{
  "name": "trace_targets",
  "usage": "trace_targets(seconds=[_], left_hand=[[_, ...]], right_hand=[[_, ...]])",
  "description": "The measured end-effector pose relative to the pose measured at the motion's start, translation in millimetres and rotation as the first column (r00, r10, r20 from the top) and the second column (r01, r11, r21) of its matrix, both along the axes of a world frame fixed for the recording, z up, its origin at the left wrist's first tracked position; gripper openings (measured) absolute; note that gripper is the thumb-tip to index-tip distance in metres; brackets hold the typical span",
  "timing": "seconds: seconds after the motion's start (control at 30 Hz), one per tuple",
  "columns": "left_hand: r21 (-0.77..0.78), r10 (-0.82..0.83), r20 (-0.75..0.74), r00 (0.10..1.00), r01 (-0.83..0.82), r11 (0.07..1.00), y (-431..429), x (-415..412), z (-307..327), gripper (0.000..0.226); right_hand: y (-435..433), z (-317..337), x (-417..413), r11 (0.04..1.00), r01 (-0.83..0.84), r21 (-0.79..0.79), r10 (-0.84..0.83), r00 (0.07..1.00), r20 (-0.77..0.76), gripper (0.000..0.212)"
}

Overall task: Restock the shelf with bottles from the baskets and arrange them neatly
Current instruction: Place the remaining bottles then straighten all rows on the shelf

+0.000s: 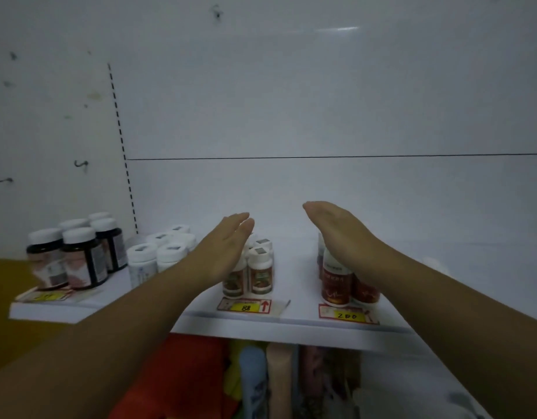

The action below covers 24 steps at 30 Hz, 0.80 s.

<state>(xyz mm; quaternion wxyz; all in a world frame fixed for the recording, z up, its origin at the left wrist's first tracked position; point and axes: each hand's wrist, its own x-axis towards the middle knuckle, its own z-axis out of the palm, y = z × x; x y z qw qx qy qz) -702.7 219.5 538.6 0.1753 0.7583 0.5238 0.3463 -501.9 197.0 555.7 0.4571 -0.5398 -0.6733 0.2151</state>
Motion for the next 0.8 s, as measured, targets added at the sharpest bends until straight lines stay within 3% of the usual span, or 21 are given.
trace_targets(seconds=[0.17, 0.27, 0.37, 0.5, 0.57, 0.67, 0.8], left_hand=[[-0.035, -0.013, 0.087, 0.996, 0.016, 0.999, 29.3, -14.3, -16.1, 0.052], [-0.076, -0.021, 0.269, 0.963, 0.043, 0.996, 52.1, -18.6, -30.1, 0.05], [-0.128, -0.008, 0.459, 0.888, 0.075, 0.989, 71.2, -24.8, -49.6, 0.053], [-0.269, -0.054, 0.678, 0.733, 0.315, 0.91, 79.6, -27.5, -71.2, 0.066], [-0.282, -0.076, 0.71, 0.7, 0.381, 0.88, 83.0, -23.9, -74.6, 0.07], [-0.254, -0.084, 0.723, 0.686, 0.377, 0.891, 90.4, -18.2, -76.4, 0.069], [-0.215, -0.096, 0.724, 0.683, 0.355, 0.91, 95.3, -18.0, -80.1, 0.06]], right_hand=[[24.8, -15.0, -31.3, 0.999, 0.033, -0.019, -0.033, 0.999, 0.03, 0.05], [45.2, -31.5, -52.0, 0.995, 0.061, -0.084, -0.061, 0.998, 0.012, 0.052], [63.7, -53.9, -71.2, 0.983, 0.06, -0.176, -0.077, 0.993, -0.088, 0.054], [75.7, -85.8, -85.2, 0.978, -0.012, -0.206, -0.052, 0.952, -0.301, 0.052], [80.4, -99.9, -83.6, 0.978, -0.095, -0.183, 0.01, 0.908, -0.418, 0.056], [82.1, -108.4, -80.1, 0.984, -0.093, -0.152, 0.032, 0.931, -0.363, 0.062], [82.4, -105.5, -80.6, 0.989, -0.076, -0.127, 0.033, 0.951, -0.308, 0.04]])
